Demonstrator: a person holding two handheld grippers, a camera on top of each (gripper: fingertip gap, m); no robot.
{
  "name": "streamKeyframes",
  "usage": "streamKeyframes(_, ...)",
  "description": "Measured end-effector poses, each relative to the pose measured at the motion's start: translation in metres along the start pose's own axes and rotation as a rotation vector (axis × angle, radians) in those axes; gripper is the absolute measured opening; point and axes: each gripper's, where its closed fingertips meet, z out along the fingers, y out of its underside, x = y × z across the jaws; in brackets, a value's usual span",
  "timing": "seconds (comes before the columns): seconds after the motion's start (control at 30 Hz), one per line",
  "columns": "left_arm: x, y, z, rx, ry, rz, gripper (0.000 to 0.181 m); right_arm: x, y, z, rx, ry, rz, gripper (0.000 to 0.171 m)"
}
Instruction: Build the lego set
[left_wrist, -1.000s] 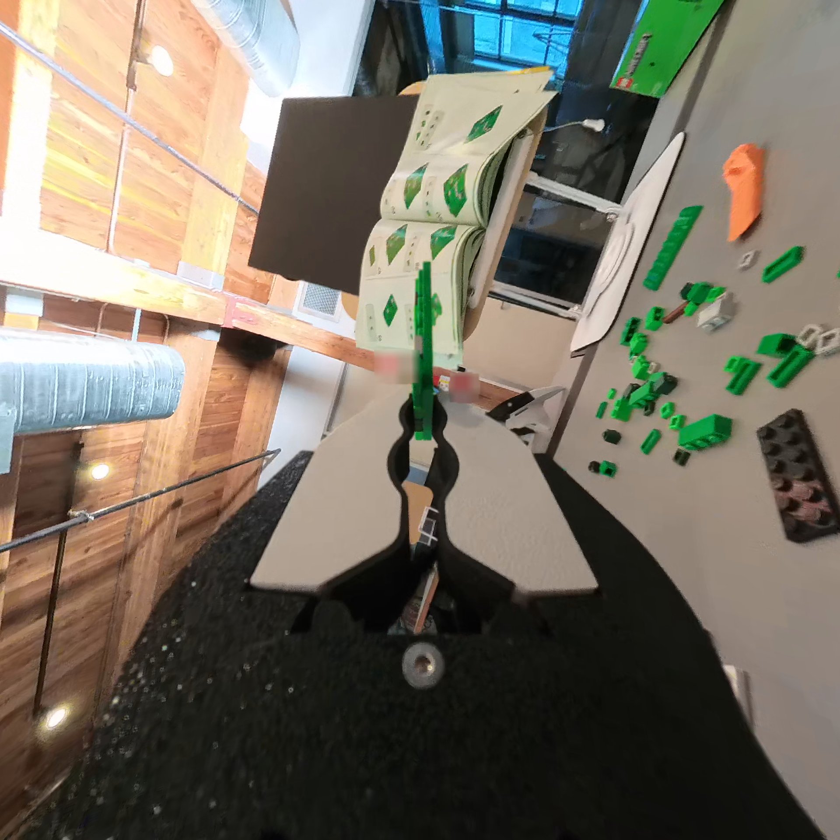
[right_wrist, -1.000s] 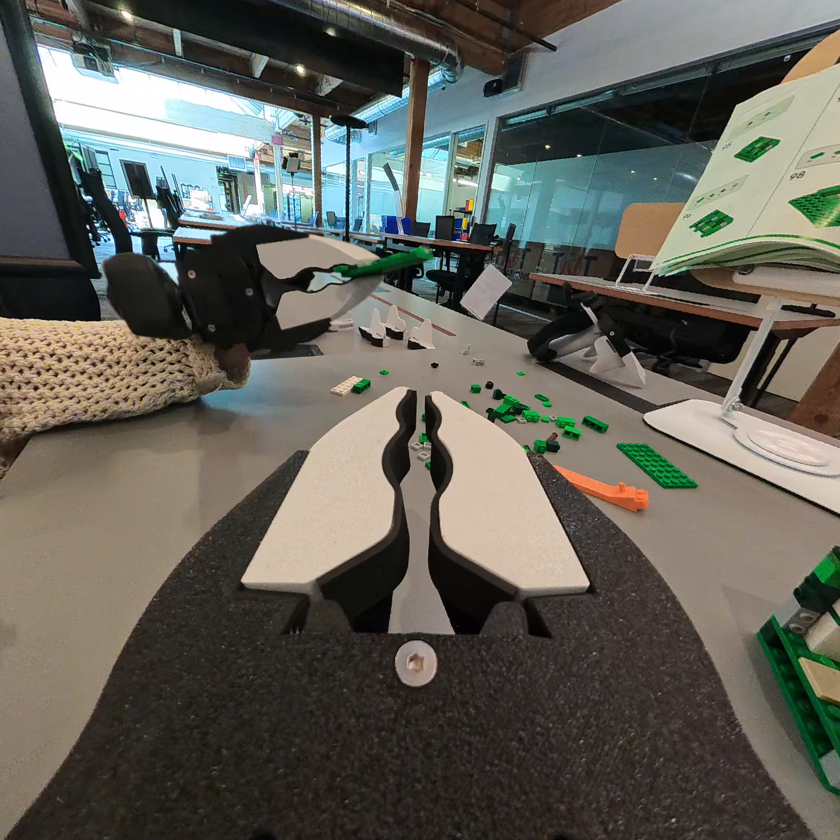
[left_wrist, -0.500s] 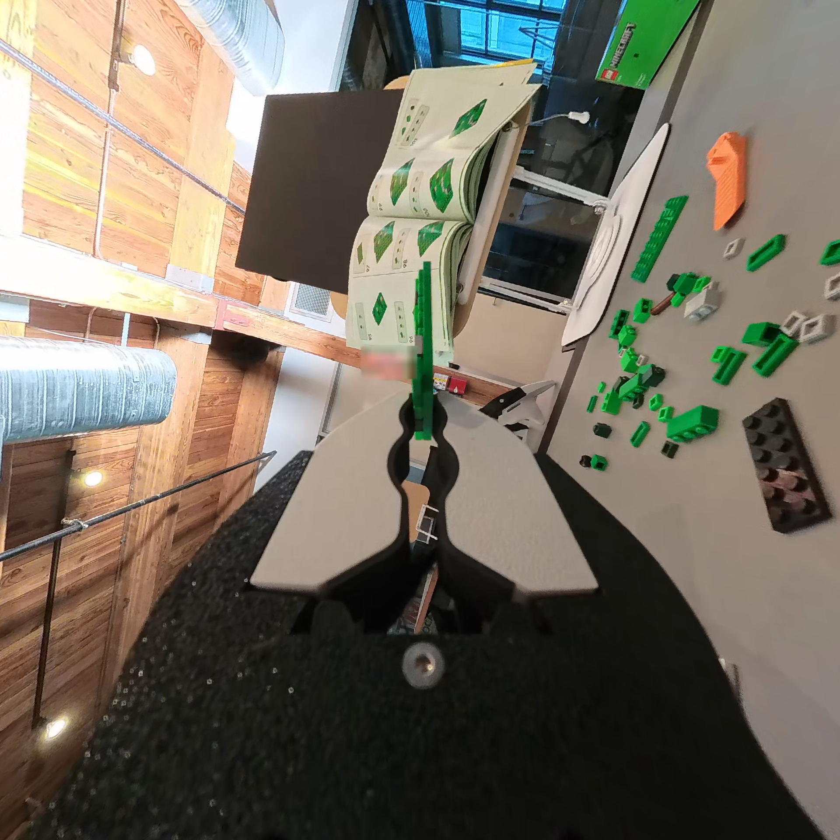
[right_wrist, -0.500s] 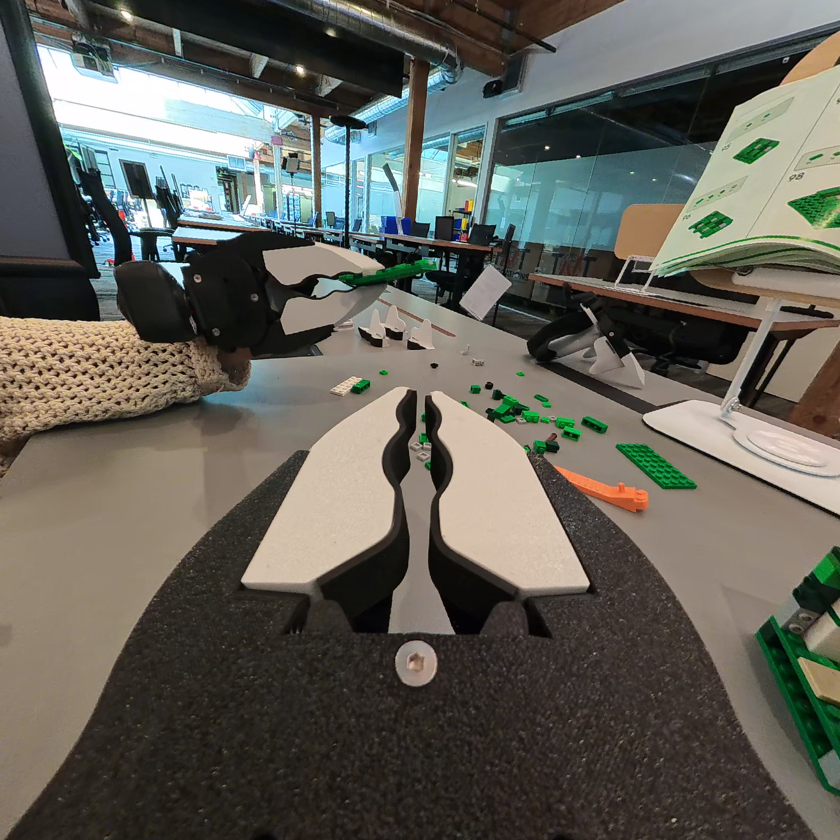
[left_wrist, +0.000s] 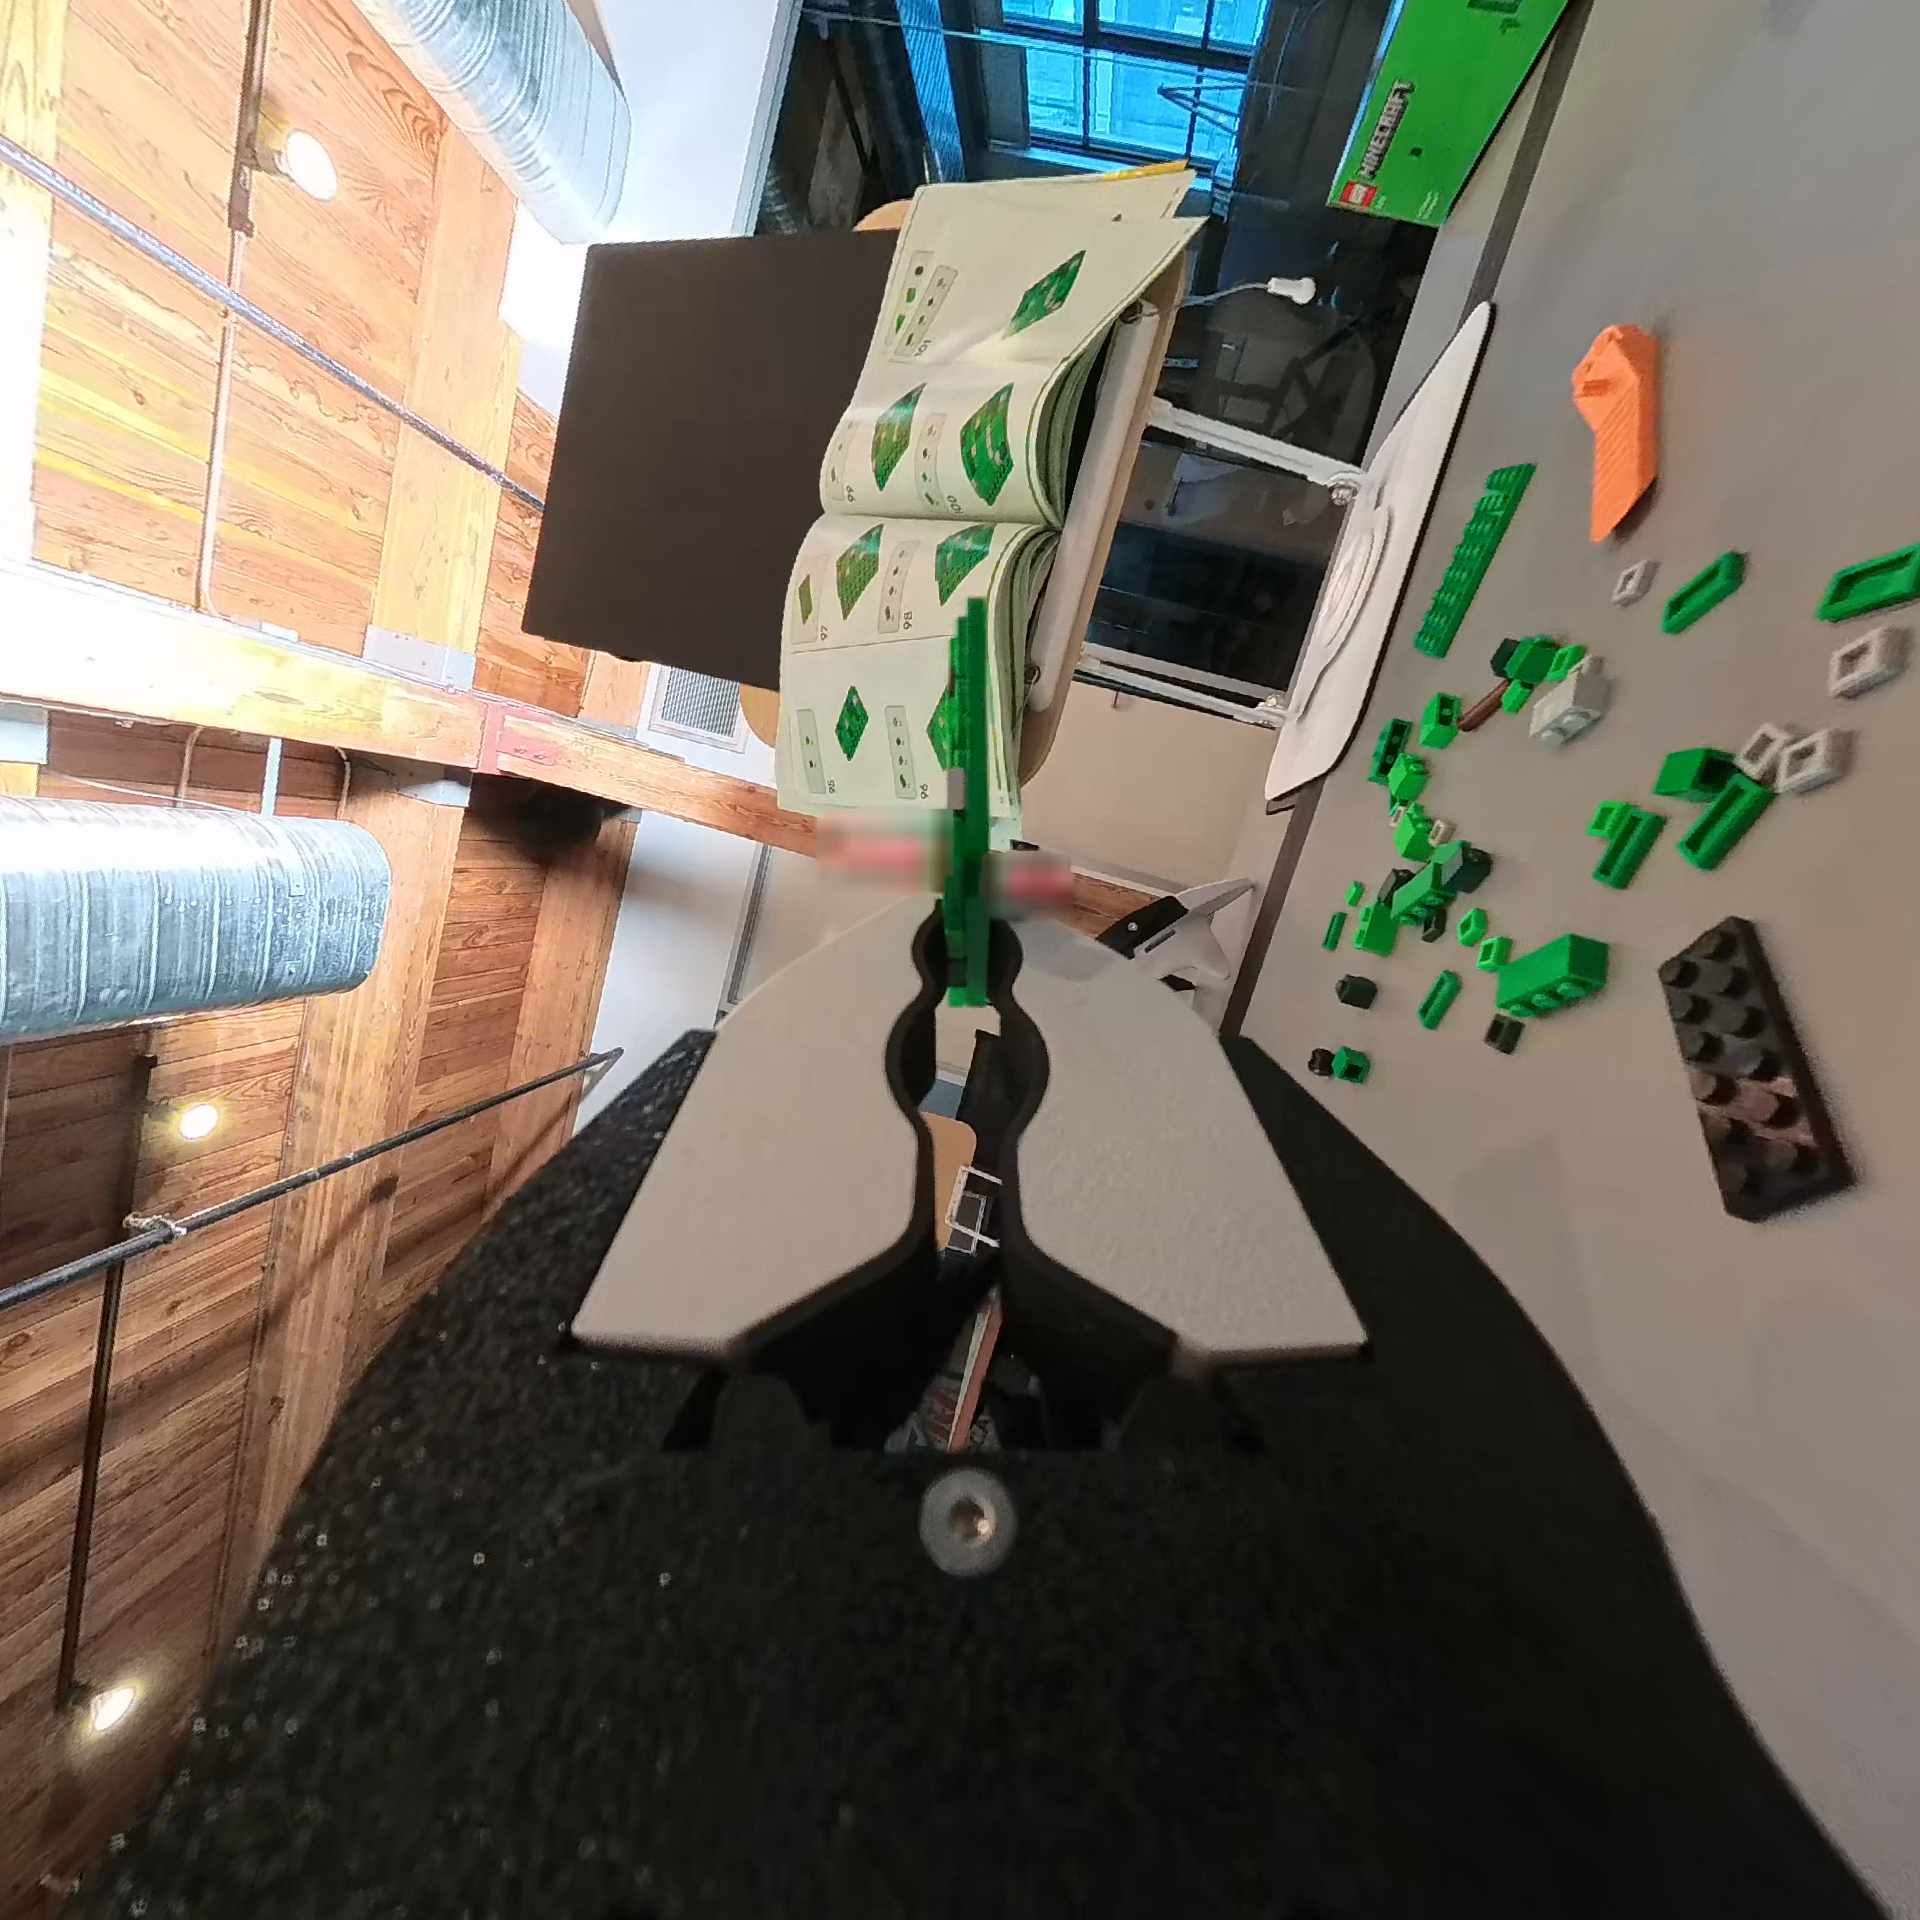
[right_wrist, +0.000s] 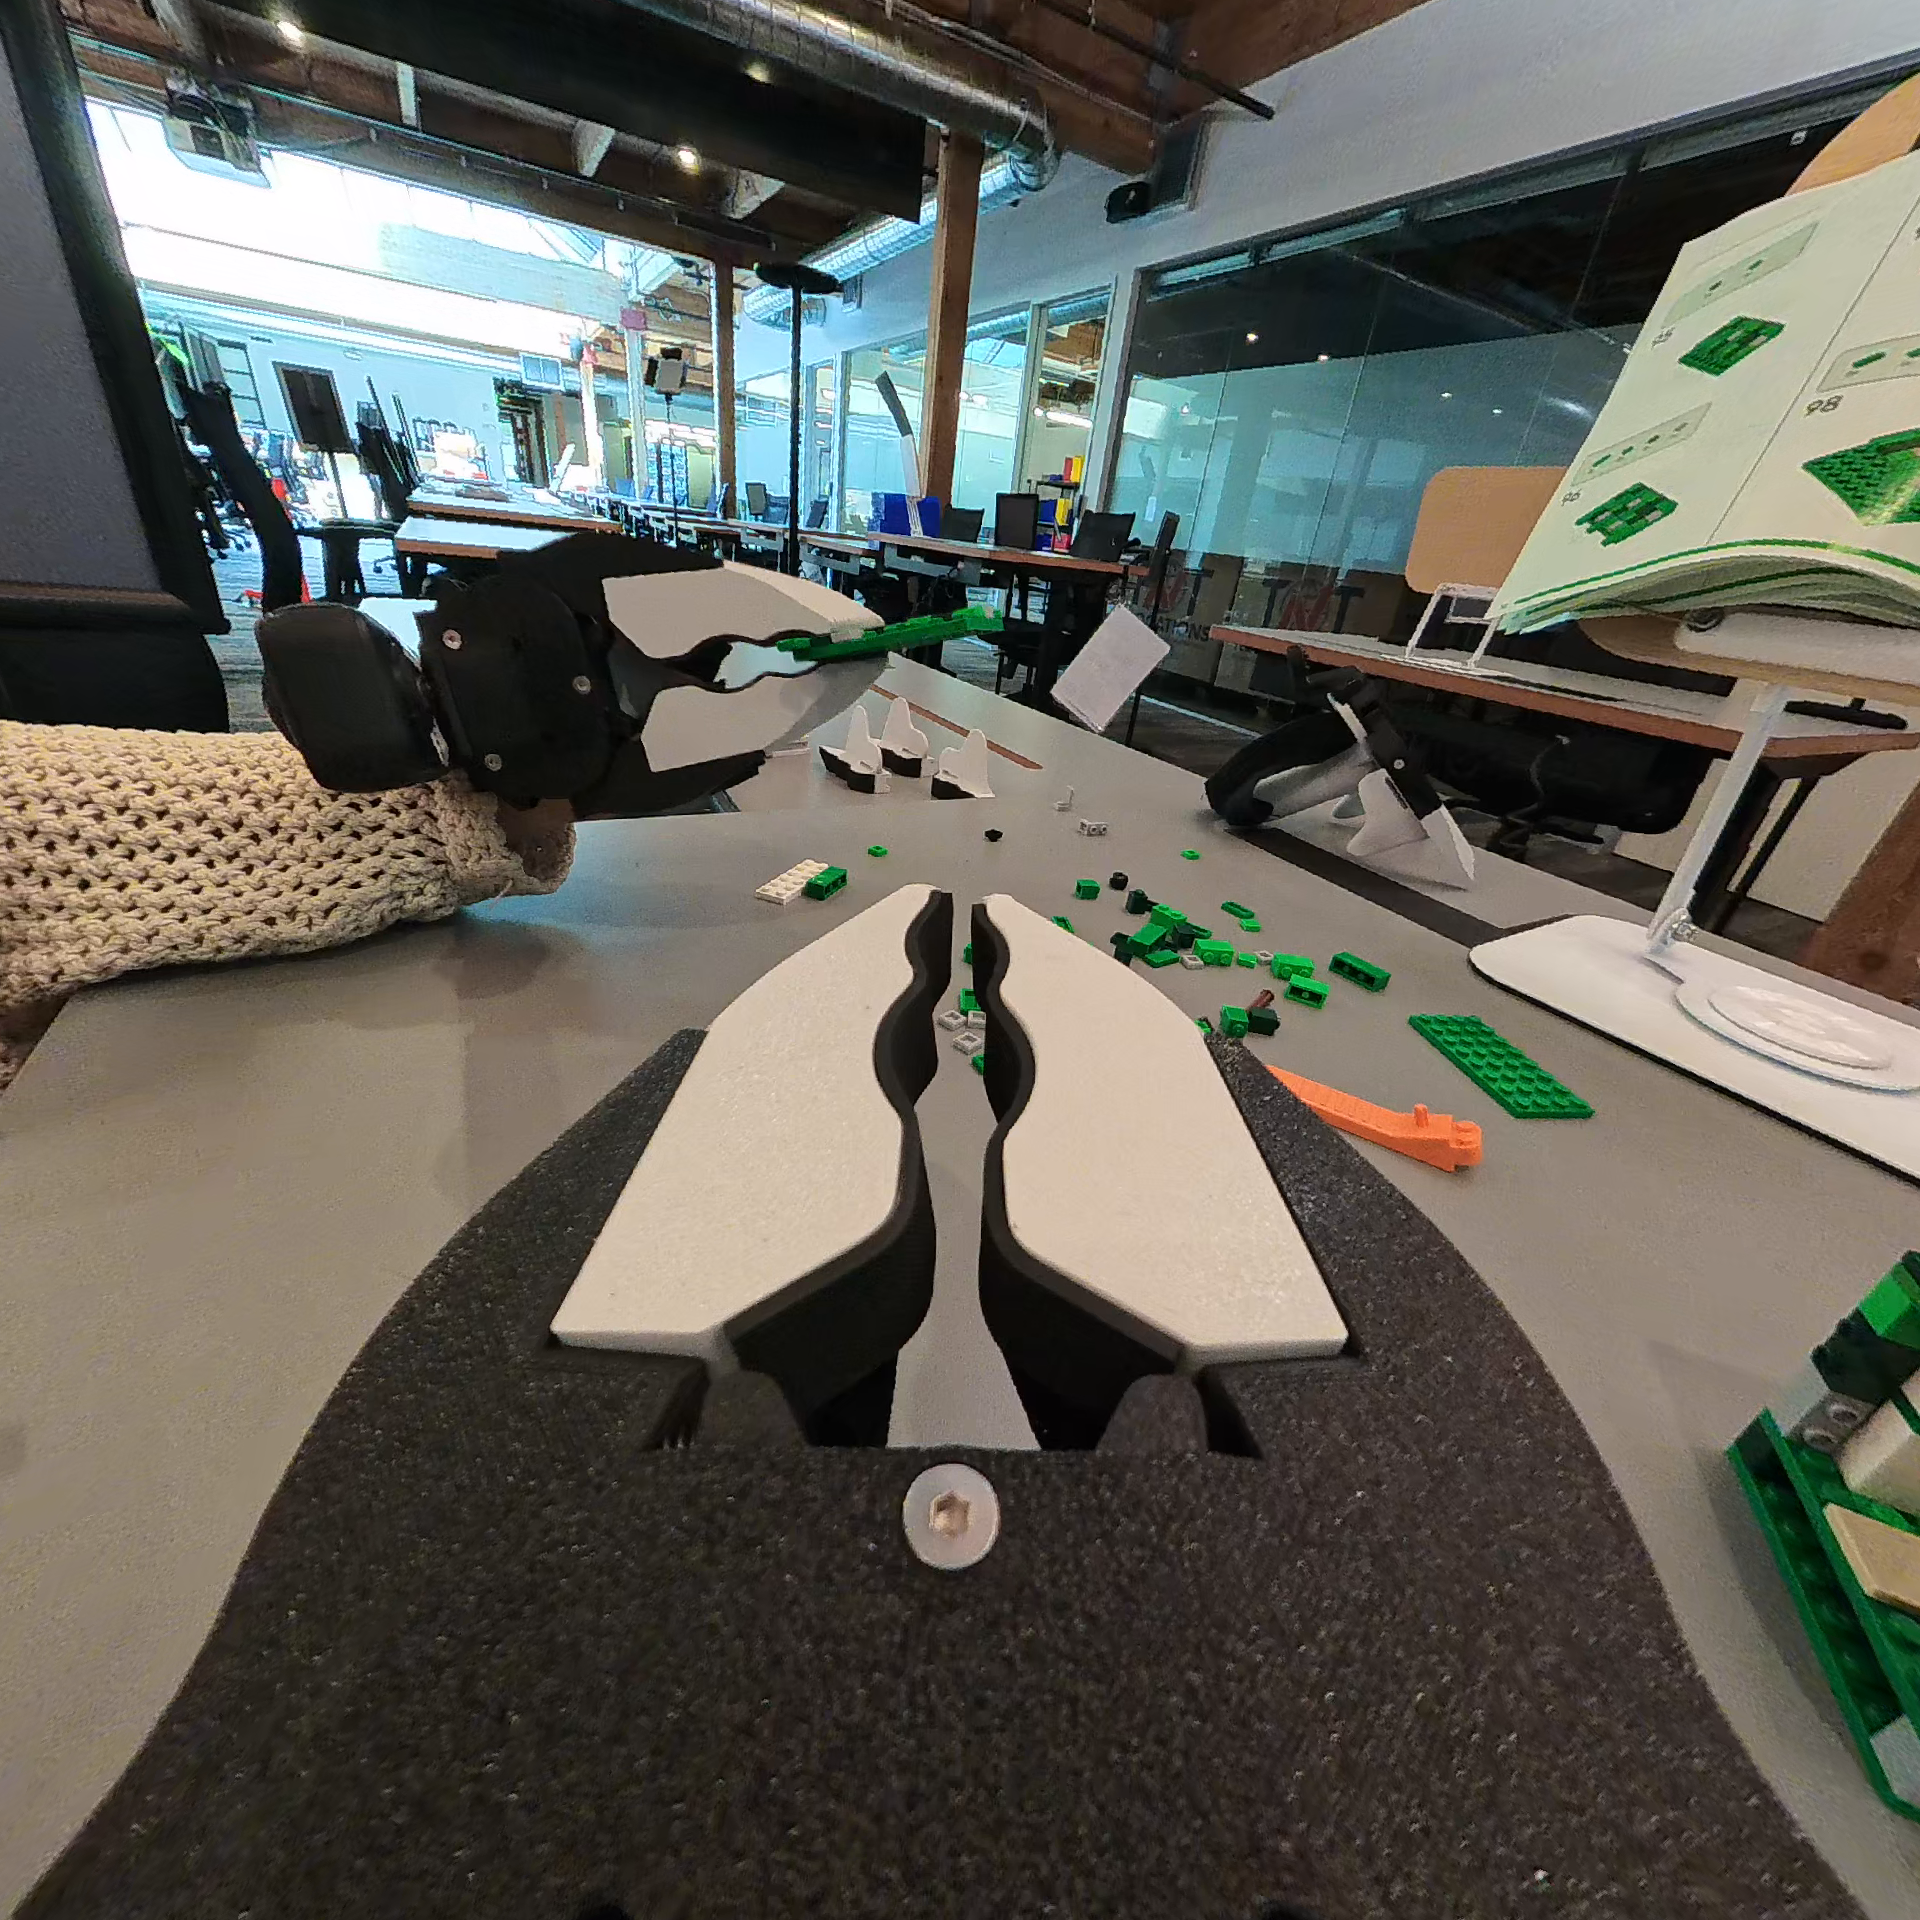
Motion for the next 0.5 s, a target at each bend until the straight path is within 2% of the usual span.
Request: streamKeyframes(0.5, 0.0061, -0.0067, 0.0002, 0.022, 0.029, 0.013, 0.006, 0.0000, 0.0002, -0.0004, -0.001, -0.001, -0.002, 0.003)
